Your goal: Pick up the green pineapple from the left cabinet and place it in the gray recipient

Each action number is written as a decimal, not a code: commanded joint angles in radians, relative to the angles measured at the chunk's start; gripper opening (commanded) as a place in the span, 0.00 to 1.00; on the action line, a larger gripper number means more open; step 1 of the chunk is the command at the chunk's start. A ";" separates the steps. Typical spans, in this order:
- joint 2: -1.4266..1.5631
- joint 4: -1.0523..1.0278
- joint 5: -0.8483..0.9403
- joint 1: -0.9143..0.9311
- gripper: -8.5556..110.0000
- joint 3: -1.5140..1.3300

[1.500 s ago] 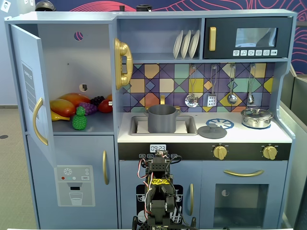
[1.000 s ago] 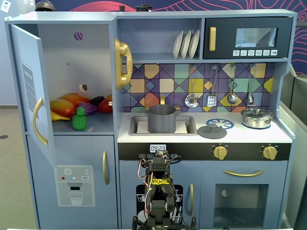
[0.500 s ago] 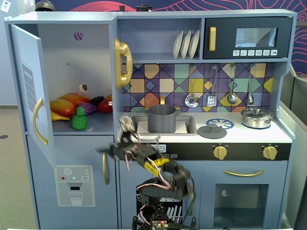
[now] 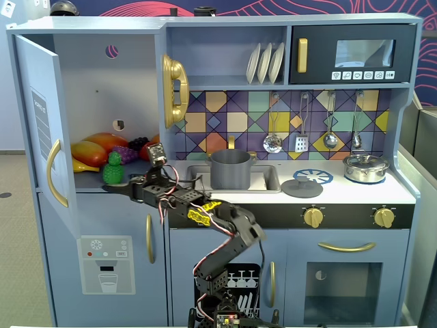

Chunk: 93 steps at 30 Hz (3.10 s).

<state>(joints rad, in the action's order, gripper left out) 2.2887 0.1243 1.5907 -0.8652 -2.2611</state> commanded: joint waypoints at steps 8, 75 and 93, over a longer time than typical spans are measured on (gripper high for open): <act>-0.163 0.152 -0.057 0.092 0.41 0.172; 0.534 -0.379 -0.049 0.746 0.07 0.337; -0.235 -0.512 -0.012 0.920 0.07 0.687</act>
<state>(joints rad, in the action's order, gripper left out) 2.1261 -0.3682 1.5493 0.0629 -1.6582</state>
